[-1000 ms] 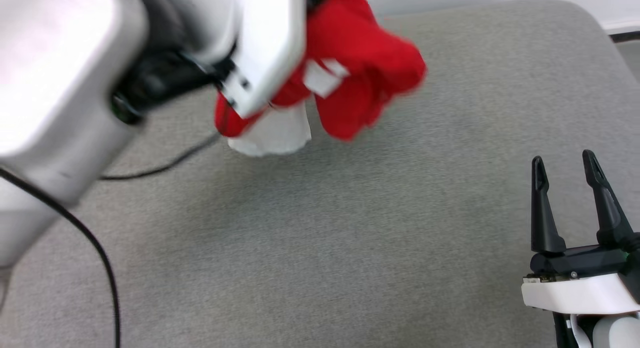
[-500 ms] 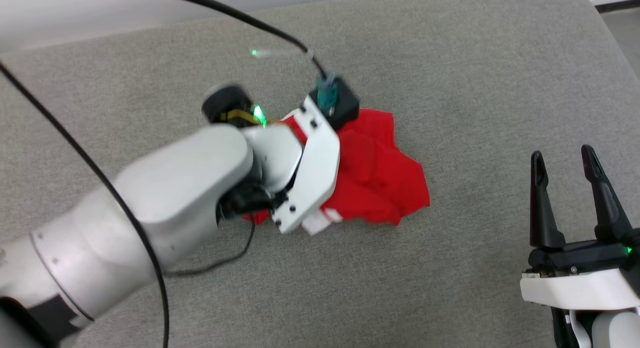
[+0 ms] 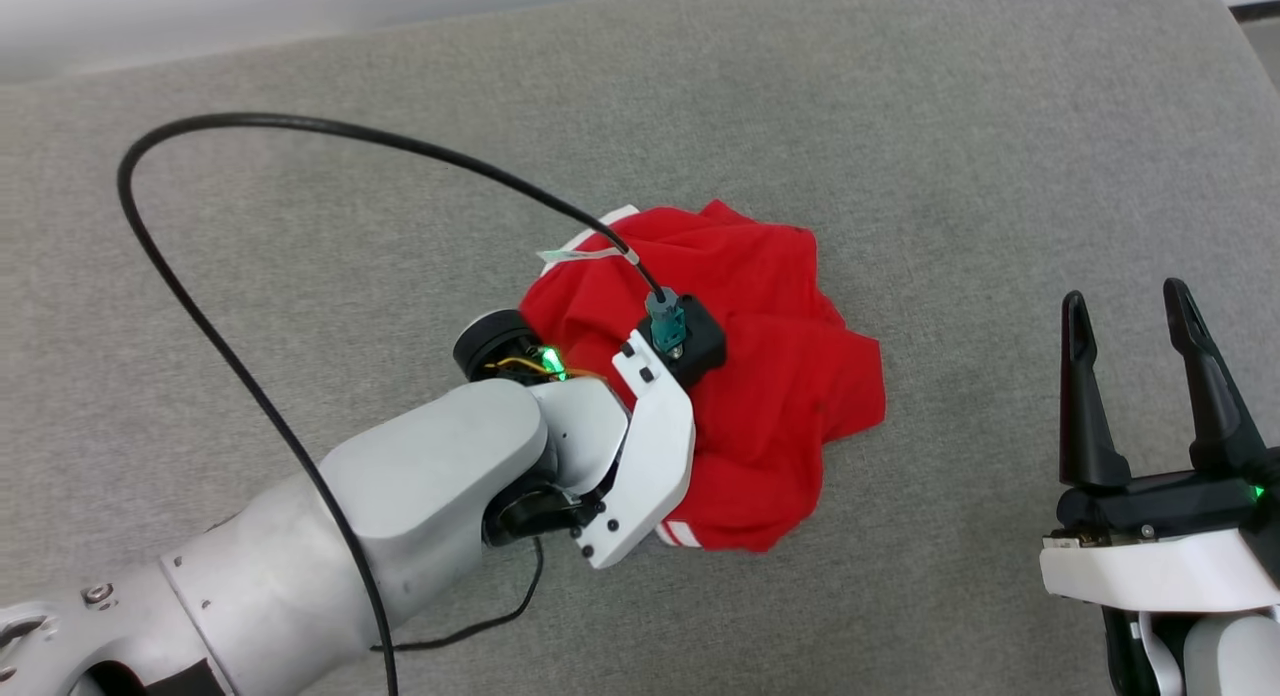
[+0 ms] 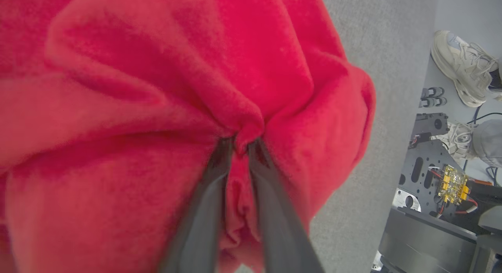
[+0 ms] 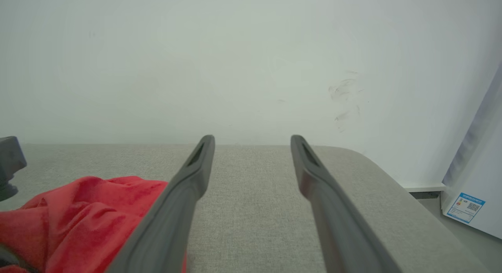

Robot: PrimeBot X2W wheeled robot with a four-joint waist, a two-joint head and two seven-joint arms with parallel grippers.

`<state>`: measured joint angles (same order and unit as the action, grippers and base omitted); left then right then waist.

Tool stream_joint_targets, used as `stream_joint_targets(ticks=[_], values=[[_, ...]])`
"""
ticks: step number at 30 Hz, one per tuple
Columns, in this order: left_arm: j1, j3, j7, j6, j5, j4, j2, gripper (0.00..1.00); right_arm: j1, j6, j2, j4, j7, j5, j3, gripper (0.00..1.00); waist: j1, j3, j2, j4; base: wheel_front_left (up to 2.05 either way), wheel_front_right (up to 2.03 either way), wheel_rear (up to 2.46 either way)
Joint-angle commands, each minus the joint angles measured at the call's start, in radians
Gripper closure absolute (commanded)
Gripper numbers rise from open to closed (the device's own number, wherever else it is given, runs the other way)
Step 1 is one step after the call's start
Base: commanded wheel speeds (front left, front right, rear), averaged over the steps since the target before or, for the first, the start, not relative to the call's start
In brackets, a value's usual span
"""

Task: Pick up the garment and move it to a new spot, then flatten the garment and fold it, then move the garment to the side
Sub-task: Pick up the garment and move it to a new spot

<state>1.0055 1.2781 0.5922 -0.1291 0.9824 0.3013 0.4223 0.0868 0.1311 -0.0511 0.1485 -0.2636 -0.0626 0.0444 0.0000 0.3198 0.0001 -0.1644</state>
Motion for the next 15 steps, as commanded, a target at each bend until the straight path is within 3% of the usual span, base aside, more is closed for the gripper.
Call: stream_joint_targets(ticks=[1,6,9,15], values=[[0.007,-0.001,-0.028,0.000,0.008,-0.001,-0.007,0.00,-0.001,-0.001,0.001,-0.002,-0.002,0.002,0.002,0.00,0.0000,-0.013,-0.0001,0.010,0.00,0.00,0.00],[0.039,-0.092,-0.260,0.000,0.048,-0.037,-0.013,0.00,-0.035,-0.001,0.001,-0.009,-0.002,0.005,0.005,0.00,0.0000,-0.067,-0.0001,0.047,0.00,0.00,0.00],[0.049,-0.141,-0.396,0.009,0.006,-0.035,0.006,0.00,-0.053,-0.001,0.001,-0.010,-0.002,0.008,0.004,0.00,0.0000,-0.102,-0.0001,0.071,0.00,0.00,0.00],[-0.028,-0.248,-0.716,0.126,-0.082,-0.020,0.041,0.00,-0.082,-0.001,0.001,-0.013,-0.002,0.012,0.018,0.00,0.0000,-0.163,-0.0001,0.114,0.00,0.00,0.00]])
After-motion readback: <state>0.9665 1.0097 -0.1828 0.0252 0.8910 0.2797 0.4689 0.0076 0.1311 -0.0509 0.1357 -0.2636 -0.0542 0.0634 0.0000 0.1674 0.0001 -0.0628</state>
